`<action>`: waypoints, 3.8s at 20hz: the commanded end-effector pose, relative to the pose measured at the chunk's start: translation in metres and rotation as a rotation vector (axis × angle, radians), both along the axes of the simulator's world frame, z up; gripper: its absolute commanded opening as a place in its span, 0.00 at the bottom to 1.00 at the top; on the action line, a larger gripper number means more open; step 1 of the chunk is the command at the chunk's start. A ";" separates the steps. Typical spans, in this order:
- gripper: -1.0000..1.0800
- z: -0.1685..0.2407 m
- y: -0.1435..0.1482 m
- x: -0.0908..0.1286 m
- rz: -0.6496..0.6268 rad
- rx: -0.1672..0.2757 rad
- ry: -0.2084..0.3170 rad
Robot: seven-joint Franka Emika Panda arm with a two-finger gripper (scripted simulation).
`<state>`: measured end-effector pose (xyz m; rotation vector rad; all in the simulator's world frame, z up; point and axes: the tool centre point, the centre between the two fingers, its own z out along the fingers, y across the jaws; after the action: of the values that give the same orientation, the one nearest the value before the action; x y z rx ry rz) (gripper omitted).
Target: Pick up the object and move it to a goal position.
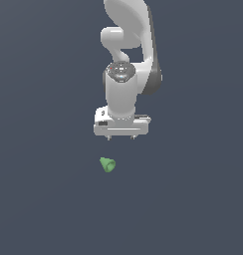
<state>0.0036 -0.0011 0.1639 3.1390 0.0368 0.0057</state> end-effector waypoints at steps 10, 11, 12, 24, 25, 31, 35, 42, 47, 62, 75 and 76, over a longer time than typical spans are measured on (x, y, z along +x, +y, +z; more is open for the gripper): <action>0.96 0.018 0.030 0.010 0.053 0.022 -0.041; 0.96 0.019 0.032 0.011 0.054 0.023 -0.043; 0.96 0.019 0.032 0.011 0.052 0.024 -0.043; 0.96 0.011 0.023 0.014 0.128 0.016 -0.038; 0.96 0.010 0.022 0.015 0.142 0.015 -0.037; 0.96 -0.001 0.011 0.021 0.254 0.008 -0.032; 0.96 -0.010 0.001 0.025 0.349 0.003 -0.027; 0.96 -0.027 -0.016 0.032 0.520 -0.003 -0.017; 0.96 -0.040 -0.028 0.036 0.641 -0.006 -0.011; 0.96 -0.075 -0.063 0.046 0.974 -0.003 0.002; 0.96 -0.086 -0.073 0.048 1.077 0.000 0.005; 0.96 -0.085 -0.073 0.048 1.073 0.000 0.005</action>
<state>0.0510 -0.0747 0.0784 2.6819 1.6364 -0.0006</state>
